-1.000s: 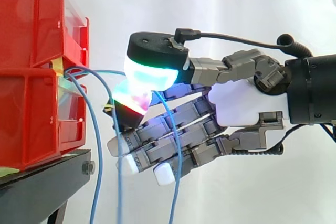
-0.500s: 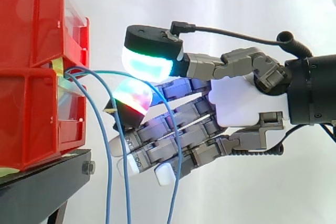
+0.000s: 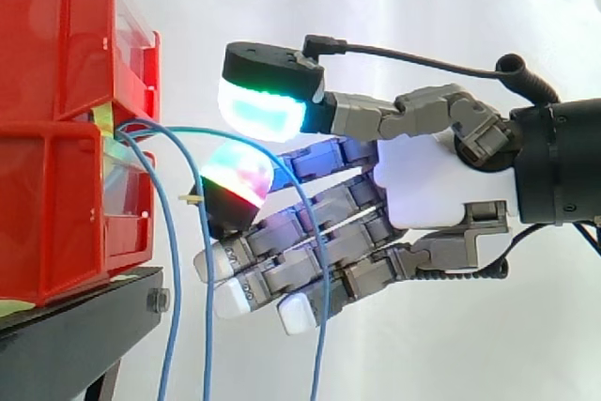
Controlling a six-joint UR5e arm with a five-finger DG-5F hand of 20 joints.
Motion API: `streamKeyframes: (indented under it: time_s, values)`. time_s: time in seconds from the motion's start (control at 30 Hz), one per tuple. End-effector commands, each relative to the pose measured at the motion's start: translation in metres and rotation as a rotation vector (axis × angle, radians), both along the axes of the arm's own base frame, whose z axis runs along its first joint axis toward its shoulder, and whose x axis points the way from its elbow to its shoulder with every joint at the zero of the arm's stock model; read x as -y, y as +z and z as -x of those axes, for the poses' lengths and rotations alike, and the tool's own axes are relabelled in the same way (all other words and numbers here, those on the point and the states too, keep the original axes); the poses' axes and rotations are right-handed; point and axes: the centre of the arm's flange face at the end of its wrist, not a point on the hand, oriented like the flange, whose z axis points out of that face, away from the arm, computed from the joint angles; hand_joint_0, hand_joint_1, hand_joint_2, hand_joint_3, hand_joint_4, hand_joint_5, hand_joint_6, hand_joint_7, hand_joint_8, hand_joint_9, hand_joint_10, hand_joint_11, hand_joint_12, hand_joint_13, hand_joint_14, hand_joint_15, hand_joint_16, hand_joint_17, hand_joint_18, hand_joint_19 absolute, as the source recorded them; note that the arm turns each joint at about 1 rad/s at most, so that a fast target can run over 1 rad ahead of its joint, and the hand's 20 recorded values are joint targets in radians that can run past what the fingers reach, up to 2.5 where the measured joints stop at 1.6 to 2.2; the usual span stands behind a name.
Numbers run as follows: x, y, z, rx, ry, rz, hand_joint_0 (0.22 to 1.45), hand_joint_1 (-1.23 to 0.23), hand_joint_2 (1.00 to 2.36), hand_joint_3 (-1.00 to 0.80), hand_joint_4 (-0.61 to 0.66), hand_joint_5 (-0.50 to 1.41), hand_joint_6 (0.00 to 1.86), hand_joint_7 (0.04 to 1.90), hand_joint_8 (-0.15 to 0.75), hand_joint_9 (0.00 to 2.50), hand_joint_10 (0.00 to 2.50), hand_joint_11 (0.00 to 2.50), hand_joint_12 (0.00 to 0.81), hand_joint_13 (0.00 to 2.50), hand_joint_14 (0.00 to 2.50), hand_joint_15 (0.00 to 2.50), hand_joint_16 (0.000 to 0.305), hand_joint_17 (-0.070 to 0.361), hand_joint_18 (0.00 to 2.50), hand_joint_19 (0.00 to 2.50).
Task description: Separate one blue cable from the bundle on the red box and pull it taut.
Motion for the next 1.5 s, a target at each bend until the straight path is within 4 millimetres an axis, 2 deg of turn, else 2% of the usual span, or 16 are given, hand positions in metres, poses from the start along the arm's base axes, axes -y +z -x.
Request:
streamKeyframes:
  time_s: [0.0, 0.2, 0.53, 0.77, 0.97, 1.2, 1.47]
  values:
    - [0.0000, -0.0012, 0.0002, -0.003, 0.000, -0.002, 0.60, -0.54, 1.01, -0.41, 0.23, -0.08, 0.50, 1.39, 0.345, 0.87, 0.01, 0.45, 0.420, 0.76, 0.01, 0.36, 0.055, 0.124, 0.73, 0.66]
    - [0.0000, -0.0012, 0.0002, -0.003, 0.000, -0.002, 0.63, -0.61, 1.01, -0.27, 0.22, -0.08, 0.50, 1.39, 0.344, 0.87, 0.01, 0.45, 0.420, 0.76, 0.01, 0.35, 0.055, 0.124, 0.74, 0.65]
    - [0.0002, 0.0000, 0.0004, -0.002, -0.002, -0.003, 0.65, -0.69, 1.02, -0.19, 0.24, -0.07, 0.50, 1.39, 0.344, 0.87, 0.01, 0.46, 0.417, 0.76, 0.01, 0.35, 0.055, 0.123, 0.75, 0.63]
    - [0.0003, -0.0003, 0.0007, -0.005, -0.002, -0.002, 0.60, -0.66, 1.01, -0.37, 0.24, -0.07, 0.50, 1.39, 0.342, 0.87, 0.01, 0.46, 0.418, 0.77, 0.01, 0.35, 0.055, 0.123, 0.75, 0.63]
    - [0.0003, -0.0003, 0.0007, -0.005, -0.002, -0.002, 0.60, -0.66, 1.01, -0.38, 0.24, -0.07, 0.50, 1.40, 0.346, 0.88, 0.01, 0.46, 0.421, 0.77, 0.01, 0.36, 0.055, 0.123, 0.75, 0.64]
    - [0.0003, -0.0016, 0.0007, -0.007, -0.002, -0.003, 0.55, -0.74, 1.00, -0.45, 0.25, -0.08, 0.50, 1.40, 0.353, 0.88, 0.01, 0.47, 0.429, 0.77, 0.01, 0.36, 0.057, 0.128, 0.75, 0.64]
    - [0.0003, -0.0016, 0.0007, -0.007, -0.002, -0.004, 0.56, -0.77, 1.00, -0.44, 0.25, -0.08, 0.50, 1.42, 0.348, 0.87, 0.01, 0.47, 0.428, 0.77, 0.01, 0.36, 0.056, 0.126, 0.74, 0.64]
